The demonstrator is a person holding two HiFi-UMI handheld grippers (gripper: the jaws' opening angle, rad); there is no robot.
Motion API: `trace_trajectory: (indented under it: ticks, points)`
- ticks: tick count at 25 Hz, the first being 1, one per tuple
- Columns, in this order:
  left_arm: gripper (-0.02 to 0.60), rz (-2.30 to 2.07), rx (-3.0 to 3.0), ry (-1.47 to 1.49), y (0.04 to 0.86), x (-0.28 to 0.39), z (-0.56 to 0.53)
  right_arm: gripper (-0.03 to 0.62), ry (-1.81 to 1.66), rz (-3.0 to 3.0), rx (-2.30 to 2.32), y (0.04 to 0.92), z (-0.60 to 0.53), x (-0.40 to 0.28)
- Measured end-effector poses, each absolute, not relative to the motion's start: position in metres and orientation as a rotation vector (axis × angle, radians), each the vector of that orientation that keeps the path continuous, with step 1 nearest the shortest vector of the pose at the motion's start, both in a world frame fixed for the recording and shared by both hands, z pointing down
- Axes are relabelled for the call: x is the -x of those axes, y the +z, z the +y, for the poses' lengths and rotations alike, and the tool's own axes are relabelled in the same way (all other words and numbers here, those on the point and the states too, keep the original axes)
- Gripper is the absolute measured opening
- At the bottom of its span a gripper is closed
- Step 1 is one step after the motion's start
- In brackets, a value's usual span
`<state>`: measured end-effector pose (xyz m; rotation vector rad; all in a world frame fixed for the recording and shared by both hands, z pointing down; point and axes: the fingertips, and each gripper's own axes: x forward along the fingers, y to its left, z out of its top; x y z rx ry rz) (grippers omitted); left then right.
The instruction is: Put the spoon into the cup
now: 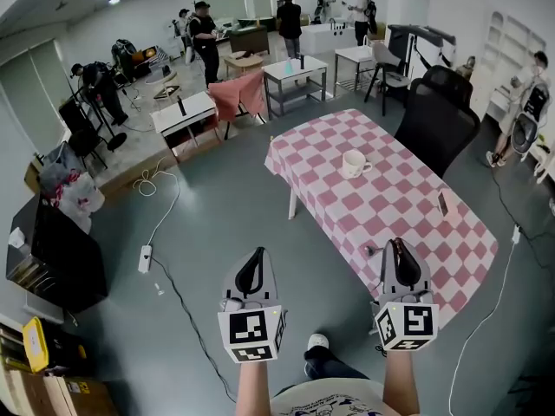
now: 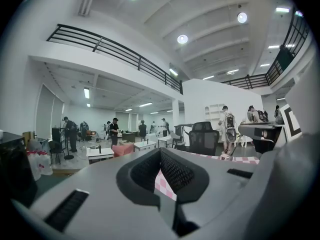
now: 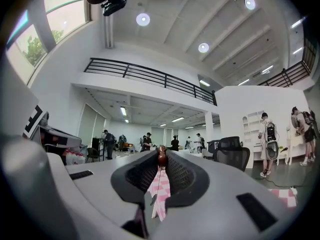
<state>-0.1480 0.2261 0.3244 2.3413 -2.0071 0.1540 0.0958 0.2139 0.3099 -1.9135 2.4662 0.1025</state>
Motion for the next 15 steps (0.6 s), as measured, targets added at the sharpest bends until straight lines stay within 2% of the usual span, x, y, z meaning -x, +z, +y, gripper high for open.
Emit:
trace_trajectory:
  ticks: [15]
  points:
    - [0.014, -2.014, -2.339, 0.152, 0.325, 0.112, 0.063, 0.054, 0.102, 2.457, 1.893, 0.310, 0.049, -0.131]
